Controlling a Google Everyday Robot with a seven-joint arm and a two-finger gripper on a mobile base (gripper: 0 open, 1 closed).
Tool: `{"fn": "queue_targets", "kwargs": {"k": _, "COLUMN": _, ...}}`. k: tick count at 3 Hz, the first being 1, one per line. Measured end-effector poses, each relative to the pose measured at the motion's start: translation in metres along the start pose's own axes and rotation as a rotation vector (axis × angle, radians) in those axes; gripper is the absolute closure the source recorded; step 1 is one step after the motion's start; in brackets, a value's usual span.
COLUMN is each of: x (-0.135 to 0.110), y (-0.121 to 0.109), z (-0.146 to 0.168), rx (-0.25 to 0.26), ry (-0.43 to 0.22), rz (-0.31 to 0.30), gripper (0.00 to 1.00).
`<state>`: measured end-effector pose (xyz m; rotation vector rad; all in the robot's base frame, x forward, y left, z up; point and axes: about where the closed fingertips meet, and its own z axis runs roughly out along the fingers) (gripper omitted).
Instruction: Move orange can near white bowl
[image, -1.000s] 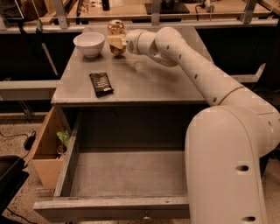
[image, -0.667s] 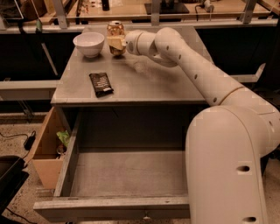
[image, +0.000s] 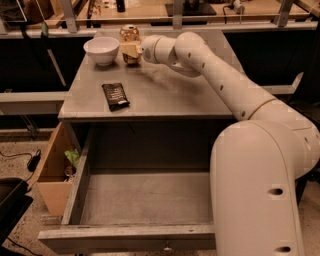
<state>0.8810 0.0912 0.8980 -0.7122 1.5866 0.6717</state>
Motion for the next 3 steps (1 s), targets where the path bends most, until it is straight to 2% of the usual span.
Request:
{"fn": "queue_targets", "kwargs": {"k": 1, "x": 0.0008, "y": 0.0024, "z": 0.0024, "rx": -0.004, "ry": 0.001, "rz": 0.001, "gripper": 0.16}}
{"fn": "queue_targets", "kwargs": {"k": 2, "x": 0.0016, "y": 0.0048, "z": 0.0048, "rx": -0.008, "ry": 0.002, "rz": 0.002, "gripper": 0.00}}
{"fn": "queue_targets", "kwargs": {"k": 3, "x": 0.0016, "y": 0.0048, "z": 0.0048, "rx": -0.008, "ry": 0.002, "rz": 0.002, "gripper": 0.00}}
